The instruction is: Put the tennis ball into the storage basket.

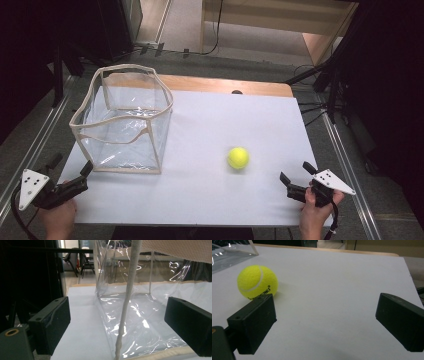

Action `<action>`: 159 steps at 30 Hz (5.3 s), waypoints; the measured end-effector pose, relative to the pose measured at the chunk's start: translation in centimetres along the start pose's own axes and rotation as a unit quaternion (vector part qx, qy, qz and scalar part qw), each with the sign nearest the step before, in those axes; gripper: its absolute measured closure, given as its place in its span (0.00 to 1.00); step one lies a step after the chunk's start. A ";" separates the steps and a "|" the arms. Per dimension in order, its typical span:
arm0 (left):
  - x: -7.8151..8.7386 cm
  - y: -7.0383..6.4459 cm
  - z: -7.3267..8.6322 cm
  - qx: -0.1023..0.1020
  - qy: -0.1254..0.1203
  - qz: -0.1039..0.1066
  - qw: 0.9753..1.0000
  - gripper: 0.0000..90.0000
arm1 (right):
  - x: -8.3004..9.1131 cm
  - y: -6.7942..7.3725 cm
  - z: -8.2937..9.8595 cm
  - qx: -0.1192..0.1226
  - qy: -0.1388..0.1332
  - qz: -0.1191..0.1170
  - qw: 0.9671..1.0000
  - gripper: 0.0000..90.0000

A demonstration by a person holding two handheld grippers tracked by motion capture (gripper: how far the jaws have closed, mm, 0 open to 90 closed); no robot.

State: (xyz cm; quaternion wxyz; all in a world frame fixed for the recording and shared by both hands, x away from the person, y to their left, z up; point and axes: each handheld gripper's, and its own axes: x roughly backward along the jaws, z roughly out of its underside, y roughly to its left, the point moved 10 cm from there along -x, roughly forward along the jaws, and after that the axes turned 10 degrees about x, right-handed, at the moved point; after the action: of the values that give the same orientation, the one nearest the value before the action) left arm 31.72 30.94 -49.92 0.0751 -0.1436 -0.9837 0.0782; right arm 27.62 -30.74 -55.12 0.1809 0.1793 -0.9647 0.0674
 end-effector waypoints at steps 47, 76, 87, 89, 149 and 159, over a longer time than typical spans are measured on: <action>0.0 -0.1 0.1 -0.006 0.003 -0.004 1.000 0.08 | -3.6 4.7 -5.8 0.072 0.095 -0.110 0.987 0.05; 0.0 -0.1 0.1 -0.005 0.003 -0.003 1.000 0.08 | -9.0 8.4 -7.7 0.144 0.219 -0.174 0.949 0.05; 0.0 -0.1 0.1 -0.006 0.003 -0.003 1.000 0.08 | -10.2 9.6 -6.7 0.157 0.287 -0.198 0.924 0.05; 0.0 -0.1 0.1 -0.006 0.002 -0.002 1.000 0.08 | -10.3 9.8 -6.5 0.158 0.297 -0.198 0.921 0.05; 0.0 -0.2 0.2 -0.010 0.004 -0.002 1.000 0.08 | -12.4 11.6 -4.1 0.190 0.419 -0.251 0.851 0.26; 0.0 -0.2 0.1 -0.010 0.003 -0.002 1.000 0.08 | -12.8 12.5 -5.0 0.193 0.413 -0.261 0.851 0.26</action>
State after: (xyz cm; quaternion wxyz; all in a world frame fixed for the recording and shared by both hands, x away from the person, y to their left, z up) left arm 31.62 30.74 -50.03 0.0771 -0.1424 -0.9845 0.0676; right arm 35.74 -14.12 -56.08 0.5353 0.4110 -0.6867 0.2701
